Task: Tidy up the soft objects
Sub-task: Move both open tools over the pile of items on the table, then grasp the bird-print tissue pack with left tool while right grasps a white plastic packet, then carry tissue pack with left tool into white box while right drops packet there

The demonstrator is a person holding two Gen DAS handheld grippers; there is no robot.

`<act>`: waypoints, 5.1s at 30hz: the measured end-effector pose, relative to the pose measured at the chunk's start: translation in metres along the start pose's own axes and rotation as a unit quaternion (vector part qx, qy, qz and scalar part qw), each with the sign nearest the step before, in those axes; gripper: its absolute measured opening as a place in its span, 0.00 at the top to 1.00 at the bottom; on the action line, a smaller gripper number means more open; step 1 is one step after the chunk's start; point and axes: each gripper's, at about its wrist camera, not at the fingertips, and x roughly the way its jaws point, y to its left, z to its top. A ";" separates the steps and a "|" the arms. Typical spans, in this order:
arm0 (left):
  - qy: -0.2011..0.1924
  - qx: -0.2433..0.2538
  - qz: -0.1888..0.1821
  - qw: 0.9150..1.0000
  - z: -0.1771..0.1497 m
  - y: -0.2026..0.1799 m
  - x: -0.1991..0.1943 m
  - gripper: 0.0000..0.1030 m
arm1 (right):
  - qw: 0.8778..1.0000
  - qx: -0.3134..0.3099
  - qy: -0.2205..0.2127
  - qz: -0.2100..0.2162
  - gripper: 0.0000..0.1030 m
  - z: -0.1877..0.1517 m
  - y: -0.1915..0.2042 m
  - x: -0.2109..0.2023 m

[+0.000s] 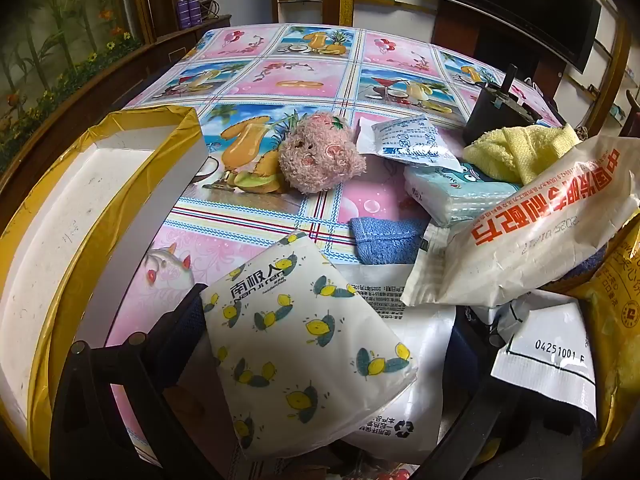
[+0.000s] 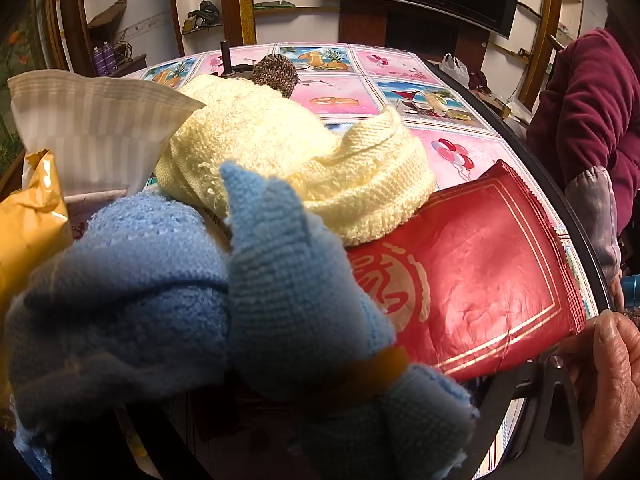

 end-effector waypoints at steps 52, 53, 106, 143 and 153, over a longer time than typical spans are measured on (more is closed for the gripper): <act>-0.087 0.044 -0.183 0.978 -0.014 0.087 -0.122 0.09 | 0.983 -0.123 -0.087 0.104 0.01 -0.053 -0.046 -0.118; -0.081 0.046 -0.185 0.978 -0.015 0.085 -0.119 0.09 | 0.983 -0.121 -0.091 0.103 0.01 -0.052 -0.048 -0.117; 0.010 -0.040 -0.272 0.961 -0.045 0.092 -0.072 0.50 | 0.924 -0.311 0.113 0.192 0.61 0.034 0.166 0.002; 0.001 -0.208 -0.274 0.939 0.067 0.289 0.010 0.43 | 0.929 -0.102 0.121 0.333 0.47 0.066 0.278 -0.005; -0.067 -0.129 -0.258 0.955 0.057 0.244 -0.084 0.40 | 0.937 -0.110 0.021 0.330 0.43 0.072 0.177 -0.068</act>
